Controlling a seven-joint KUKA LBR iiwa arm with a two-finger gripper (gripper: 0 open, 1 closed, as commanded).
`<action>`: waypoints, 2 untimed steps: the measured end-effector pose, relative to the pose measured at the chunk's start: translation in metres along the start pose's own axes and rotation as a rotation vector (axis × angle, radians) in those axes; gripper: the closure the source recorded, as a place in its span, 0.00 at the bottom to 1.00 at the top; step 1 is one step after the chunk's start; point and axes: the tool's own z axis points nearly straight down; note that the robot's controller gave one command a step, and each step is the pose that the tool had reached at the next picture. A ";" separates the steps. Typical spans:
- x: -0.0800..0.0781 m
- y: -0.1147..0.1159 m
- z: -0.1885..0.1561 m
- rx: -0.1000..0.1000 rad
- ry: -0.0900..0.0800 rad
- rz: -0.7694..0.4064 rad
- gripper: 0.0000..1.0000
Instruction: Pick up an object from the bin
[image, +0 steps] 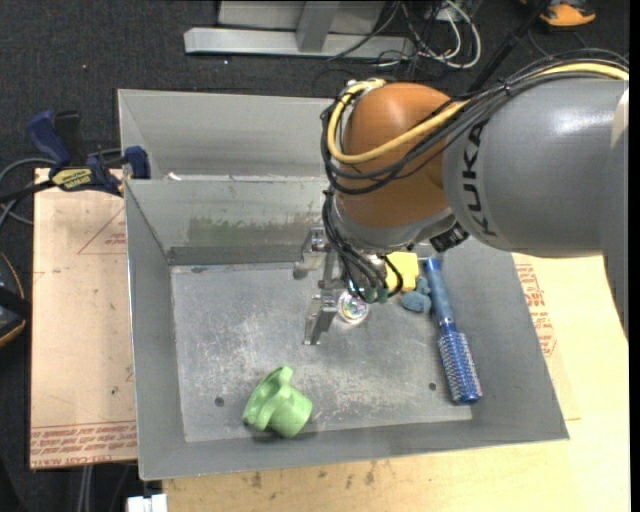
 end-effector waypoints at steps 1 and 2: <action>-0.014 0.049 0.131 -0.001 -0.013 -0.223 0.00; -0.016 0.090 0.132 0.004 -0.021 -0.683 0.00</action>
Offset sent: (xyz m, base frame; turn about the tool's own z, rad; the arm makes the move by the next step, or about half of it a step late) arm 0.0105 0.0471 -0.1326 -0.2231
